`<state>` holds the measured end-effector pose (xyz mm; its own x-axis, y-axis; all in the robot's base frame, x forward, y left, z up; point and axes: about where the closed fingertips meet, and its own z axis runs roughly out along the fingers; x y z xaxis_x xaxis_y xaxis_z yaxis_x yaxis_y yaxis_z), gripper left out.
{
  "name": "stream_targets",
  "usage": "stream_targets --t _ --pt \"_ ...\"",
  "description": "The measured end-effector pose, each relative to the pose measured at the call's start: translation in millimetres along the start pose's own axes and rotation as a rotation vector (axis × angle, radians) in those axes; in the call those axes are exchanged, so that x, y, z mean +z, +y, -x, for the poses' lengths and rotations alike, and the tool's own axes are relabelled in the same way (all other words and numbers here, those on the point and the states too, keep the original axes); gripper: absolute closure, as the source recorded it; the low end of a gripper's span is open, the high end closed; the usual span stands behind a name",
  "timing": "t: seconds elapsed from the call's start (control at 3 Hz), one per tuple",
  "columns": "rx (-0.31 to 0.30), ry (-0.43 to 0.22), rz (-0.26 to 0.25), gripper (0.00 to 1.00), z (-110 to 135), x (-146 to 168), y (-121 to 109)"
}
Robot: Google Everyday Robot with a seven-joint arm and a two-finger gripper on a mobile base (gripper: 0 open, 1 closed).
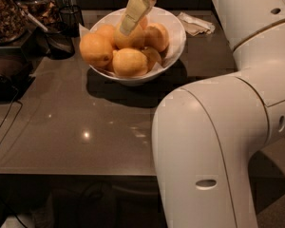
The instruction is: Pick orange from white bowl
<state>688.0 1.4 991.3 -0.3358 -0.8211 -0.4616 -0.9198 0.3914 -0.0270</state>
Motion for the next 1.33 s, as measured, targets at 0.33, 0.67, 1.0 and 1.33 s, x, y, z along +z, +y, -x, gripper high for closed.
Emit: stream_targets --t 0.33,0.67,1.0,1.33 --pt "0.004 0.026 -0.009 0.21 2 6 -1" --pt "0.015 0.04 -0.005 0.23 0 10 -1" --pt "0.043 0.047 0.005 0.29 -5 13 -1" --pt "0.066 0.054 0.015 0.3 -9 15 -1"
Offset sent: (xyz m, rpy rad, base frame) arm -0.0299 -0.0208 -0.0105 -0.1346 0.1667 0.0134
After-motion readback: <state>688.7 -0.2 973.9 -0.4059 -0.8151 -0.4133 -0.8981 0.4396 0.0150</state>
